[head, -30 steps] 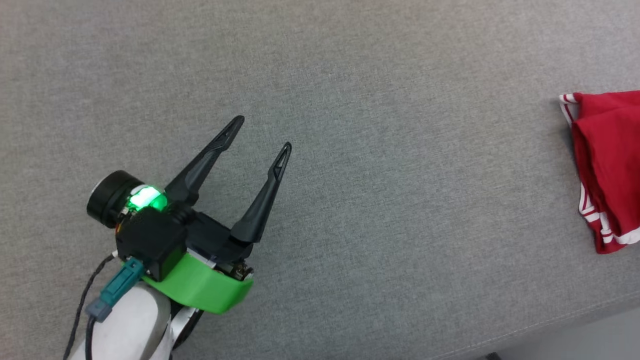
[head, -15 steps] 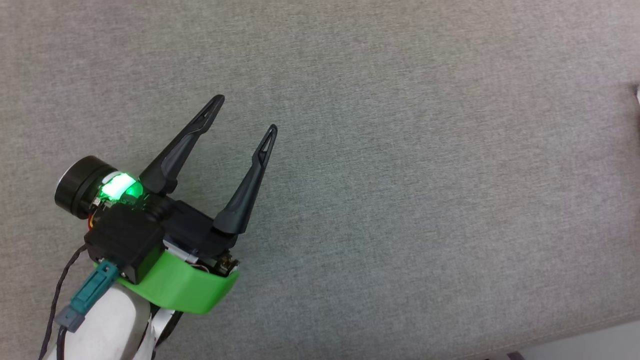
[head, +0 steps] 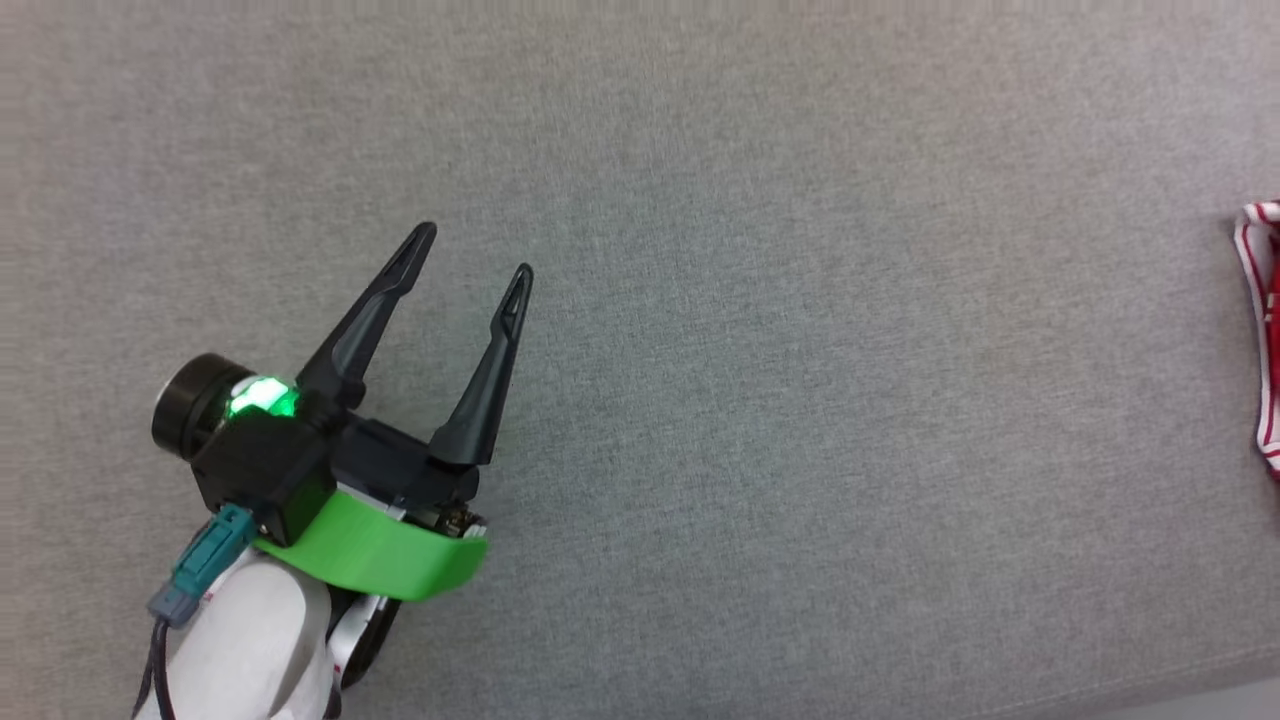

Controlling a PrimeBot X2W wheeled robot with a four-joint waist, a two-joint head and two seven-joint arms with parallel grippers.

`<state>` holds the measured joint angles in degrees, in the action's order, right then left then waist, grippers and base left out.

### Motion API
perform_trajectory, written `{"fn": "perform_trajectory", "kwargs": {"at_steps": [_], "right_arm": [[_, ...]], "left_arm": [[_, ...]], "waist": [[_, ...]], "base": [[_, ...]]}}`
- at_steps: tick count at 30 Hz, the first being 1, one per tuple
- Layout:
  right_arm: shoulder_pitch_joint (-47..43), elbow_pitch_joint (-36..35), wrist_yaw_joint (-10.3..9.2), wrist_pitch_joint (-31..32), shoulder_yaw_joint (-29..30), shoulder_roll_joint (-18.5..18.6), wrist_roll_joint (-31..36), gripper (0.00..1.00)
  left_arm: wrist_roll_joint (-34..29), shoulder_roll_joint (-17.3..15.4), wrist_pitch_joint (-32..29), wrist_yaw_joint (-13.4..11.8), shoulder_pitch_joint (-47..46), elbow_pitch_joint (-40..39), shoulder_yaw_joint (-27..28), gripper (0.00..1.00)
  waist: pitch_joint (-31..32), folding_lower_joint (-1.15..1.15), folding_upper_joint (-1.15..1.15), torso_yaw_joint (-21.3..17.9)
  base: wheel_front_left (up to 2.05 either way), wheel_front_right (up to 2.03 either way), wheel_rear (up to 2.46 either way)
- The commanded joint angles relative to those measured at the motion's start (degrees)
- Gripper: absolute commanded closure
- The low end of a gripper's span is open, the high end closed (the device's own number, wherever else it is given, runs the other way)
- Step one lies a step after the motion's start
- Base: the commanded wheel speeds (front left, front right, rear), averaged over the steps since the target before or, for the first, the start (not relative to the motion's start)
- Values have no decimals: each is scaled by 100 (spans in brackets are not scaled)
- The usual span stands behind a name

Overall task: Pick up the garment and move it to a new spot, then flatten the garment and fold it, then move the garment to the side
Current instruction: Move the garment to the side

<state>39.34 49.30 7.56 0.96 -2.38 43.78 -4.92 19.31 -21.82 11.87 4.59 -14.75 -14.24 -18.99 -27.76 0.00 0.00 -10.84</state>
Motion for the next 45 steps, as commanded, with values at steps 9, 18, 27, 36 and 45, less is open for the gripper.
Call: {"fn": "perform_trajectory", "kwargs": {"at_steps": [9,18,27,36,45], "right_arm": [[-229,-1444,-8,-431,-523,-170,-1067,0],[-1302,-3405,-8,-356,11,-1055,-1663,0],[-2785,-4940,-8,-278,594,-2292,-1649,0],[-3824,-5294,-8,-484,567,-3228,-1564,0],[-4302,-5003,-8,-833,318,-3576,-1335,0]], "left_arm": [[325,301,231,-285,552,796,272,0],[570,542,291,-456,1107,1359,502,0],[587,788,310,-479,1434,1595,674,0],[422,1015,312,-307,1657,1771,889,0],[90,1284,312,-191,1773,1949,1186,0]], "waist": [[1479,0,0,353],[2277,0,0,634],[2678,0,0,934],[2858,0,0,1108],[2946,0,0,1175]], "base": [[0,0,0],[0,0,0],[0,0,0],[0,0,0],[0,0,0]]}}
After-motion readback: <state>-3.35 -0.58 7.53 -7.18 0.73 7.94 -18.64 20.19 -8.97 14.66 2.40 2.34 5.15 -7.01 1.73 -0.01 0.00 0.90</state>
